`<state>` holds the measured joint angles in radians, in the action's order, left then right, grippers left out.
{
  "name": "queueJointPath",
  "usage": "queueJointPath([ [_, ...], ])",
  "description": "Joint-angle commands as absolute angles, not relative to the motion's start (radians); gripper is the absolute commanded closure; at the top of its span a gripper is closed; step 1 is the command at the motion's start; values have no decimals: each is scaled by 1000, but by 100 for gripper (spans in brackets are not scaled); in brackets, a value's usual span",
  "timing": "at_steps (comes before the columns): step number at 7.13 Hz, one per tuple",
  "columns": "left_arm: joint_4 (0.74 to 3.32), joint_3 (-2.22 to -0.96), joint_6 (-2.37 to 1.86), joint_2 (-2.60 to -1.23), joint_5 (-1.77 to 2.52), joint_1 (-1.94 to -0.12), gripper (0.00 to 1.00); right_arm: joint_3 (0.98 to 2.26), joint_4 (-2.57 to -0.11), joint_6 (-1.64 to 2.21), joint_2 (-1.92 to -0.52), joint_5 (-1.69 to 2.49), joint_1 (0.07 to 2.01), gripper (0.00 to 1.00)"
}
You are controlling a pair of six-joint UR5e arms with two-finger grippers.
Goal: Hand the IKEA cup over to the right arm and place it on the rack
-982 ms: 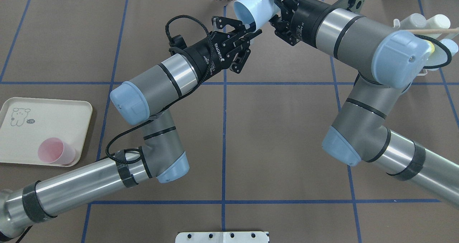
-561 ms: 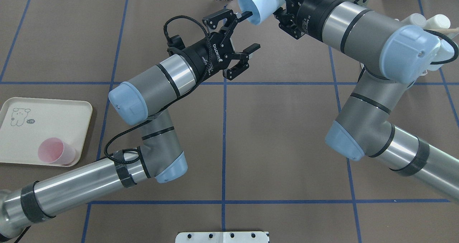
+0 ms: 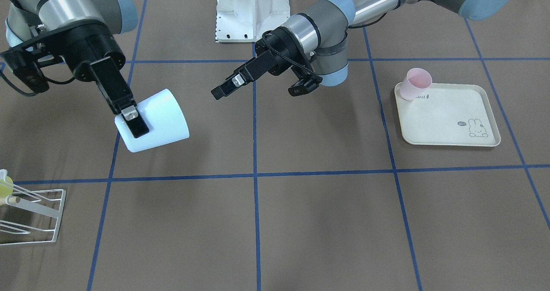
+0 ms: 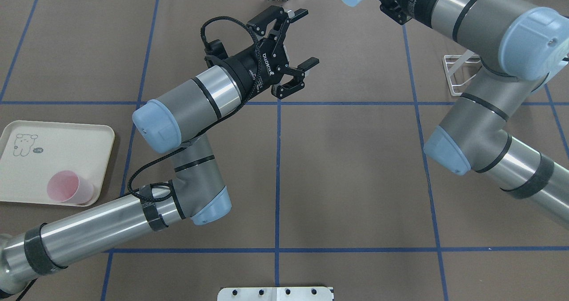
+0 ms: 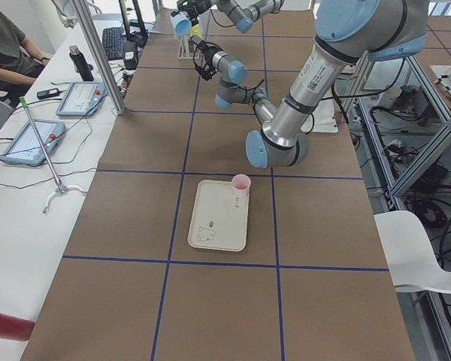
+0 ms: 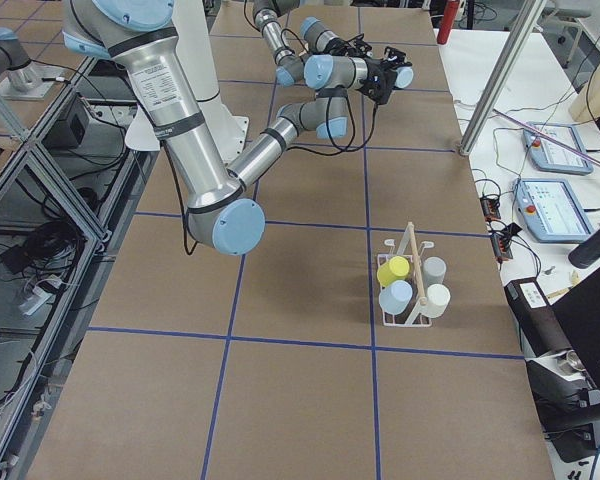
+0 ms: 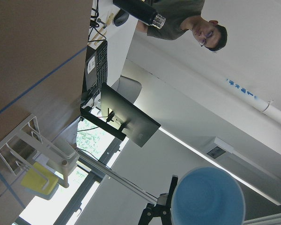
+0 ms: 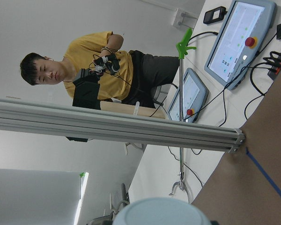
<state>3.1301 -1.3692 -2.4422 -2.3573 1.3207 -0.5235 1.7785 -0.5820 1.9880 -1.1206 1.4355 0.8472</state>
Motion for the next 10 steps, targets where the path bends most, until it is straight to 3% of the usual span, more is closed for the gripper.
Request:
queueJointPath([
  [1, 3093, -1371, -2277, -2355, 1325, -538, 0, 1717, -586, 1794, -1144, 1433, 903, 100],
  [3, 2980, -1394, -2055, -2342, 1333, -569, 0, 1634, -589, 1602, -1144, 1430, 972, 100],
  [4, 2792, -1476, -1978, -2292, 1421, -622, 0, 1599, -588, 1501, -1144, 1428, 1014, 100],
  [6, 2436, -1776, -1706, -2097, 1595, -719, 0, 1528, -589, 1384, -1141, 1405, 1051, 100],
  [7, 2392, -1857, -1593, -1980, 1679, -768, 0, 1481, -588, 1321, -1135, 1396, 1066, 100],
  [10, 2387, -1930, -1308, -1705, 1909, -917, 0, 1372, -586, 1108, -1127, 1330, 1077, 100],
])
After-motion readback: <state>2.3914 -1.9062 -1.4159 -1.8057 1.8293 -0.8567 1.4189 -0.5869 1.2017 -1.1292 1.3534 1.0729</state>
